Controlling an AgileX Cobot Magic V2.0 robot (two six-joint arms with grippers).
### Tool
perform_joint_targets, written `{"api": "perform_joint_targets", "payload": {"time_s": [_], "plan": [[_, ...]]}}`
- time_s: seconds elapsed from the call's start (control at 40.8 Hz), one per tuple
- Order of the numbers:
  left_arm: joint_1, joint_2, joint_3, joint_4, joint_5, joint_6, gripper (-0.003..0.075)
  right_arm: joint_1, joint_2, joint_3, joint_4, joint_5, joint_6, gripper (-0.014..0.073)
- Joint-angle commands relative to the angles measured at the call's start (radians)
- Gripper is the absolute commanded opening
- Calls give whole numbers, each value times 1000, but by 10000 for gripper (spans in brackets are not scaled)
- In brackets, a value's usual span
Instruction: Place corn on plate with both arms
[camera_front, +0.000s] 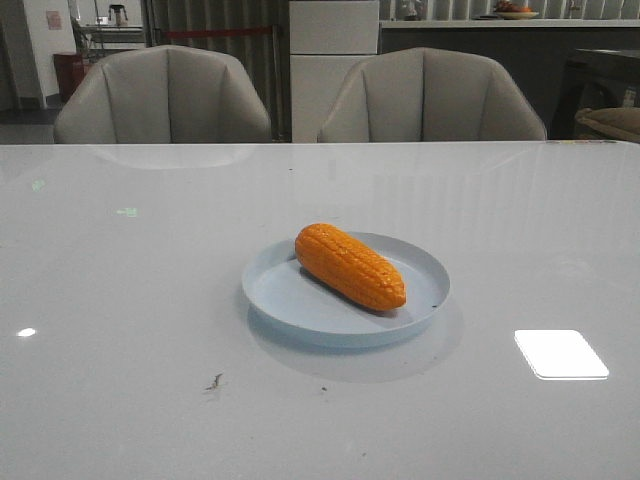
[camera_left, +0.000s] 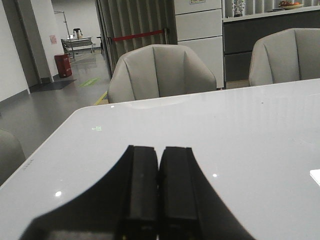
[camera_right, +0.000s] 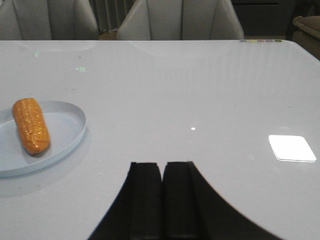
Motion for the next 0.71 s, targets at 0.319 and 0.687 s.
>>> {"api": "perform_joint_targets", "payload": {"time_s": [0.319,0.687], "plan": [[1,-15,2,-9,-79,1,90,20,-23,-15,-3,-63,0,22],[1,-15,2,-9,-79,1,90,20,-23,-15,-3,-63,0,22]]}}
